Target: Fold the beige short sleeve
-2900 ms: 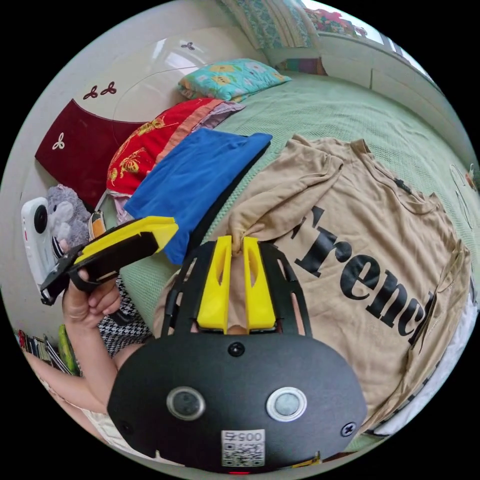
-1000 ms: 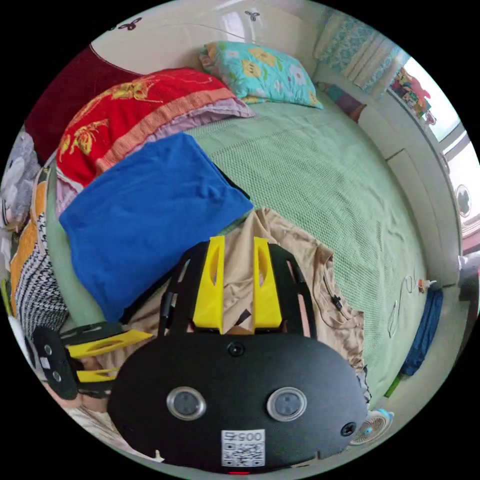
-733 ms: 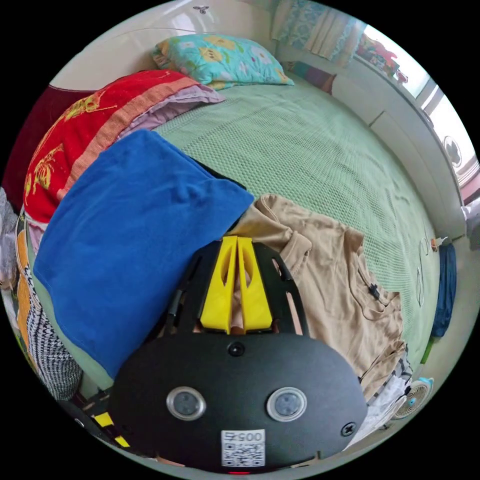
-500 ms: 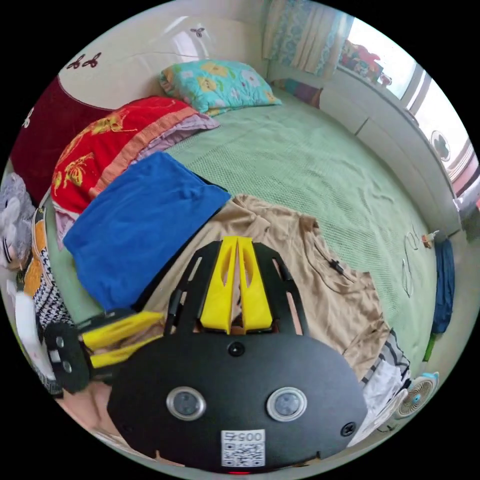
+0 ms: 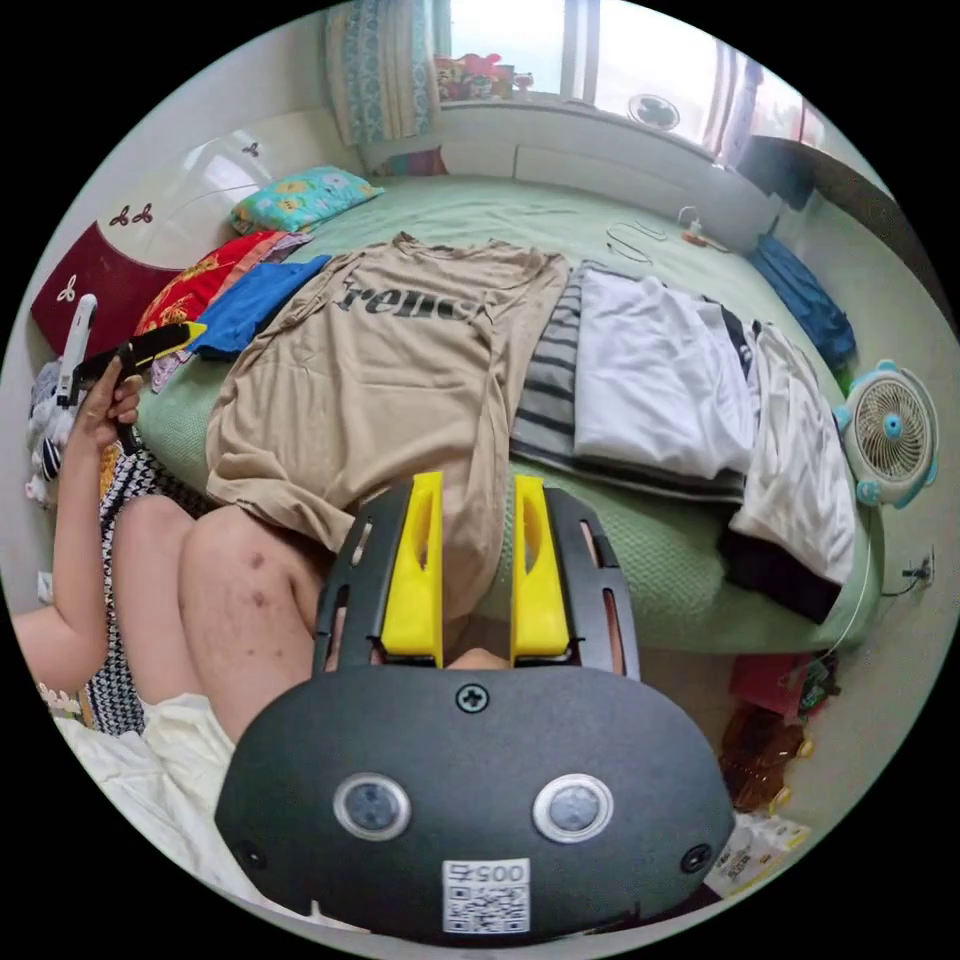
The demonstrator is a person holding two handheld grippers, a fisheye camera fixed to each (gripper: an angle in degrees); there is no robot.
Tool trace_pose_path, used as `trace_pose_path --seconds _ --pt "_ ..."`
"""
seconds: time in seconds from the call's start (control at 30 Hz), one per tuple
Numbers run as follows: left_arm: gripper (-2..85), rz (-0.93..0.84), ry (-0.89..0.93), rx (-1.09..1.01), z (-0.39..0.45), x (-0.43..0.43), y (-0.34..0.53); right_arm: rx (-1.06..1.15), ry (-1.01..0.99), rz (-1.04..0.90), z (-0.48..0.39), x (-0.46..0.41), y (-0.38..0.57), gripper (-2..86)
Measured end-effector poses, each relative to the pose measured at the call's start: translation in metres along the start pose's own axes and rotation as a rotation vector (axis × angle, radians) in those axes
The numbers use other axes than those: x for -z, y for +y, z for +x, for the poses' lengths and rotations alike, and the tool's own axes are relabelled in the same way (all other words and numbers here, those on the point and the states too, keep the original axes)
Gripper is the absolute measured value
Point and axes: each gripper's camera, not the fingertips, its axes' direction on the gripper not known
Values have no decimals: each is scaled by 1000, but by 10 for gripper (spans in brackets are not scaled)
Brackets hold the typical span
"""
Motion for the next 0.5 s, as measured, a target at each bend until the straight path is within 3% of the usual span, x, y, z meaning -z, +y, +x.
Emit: trace_pose_path --seconds 0.27,0.5 --pt "130 -165 -45 75 5 -18 62 -48 -40 -98 28 -23 53 116" --pt "144 -115 7 36 8 25 129 -48 -91 -68 47 -21 115 126"
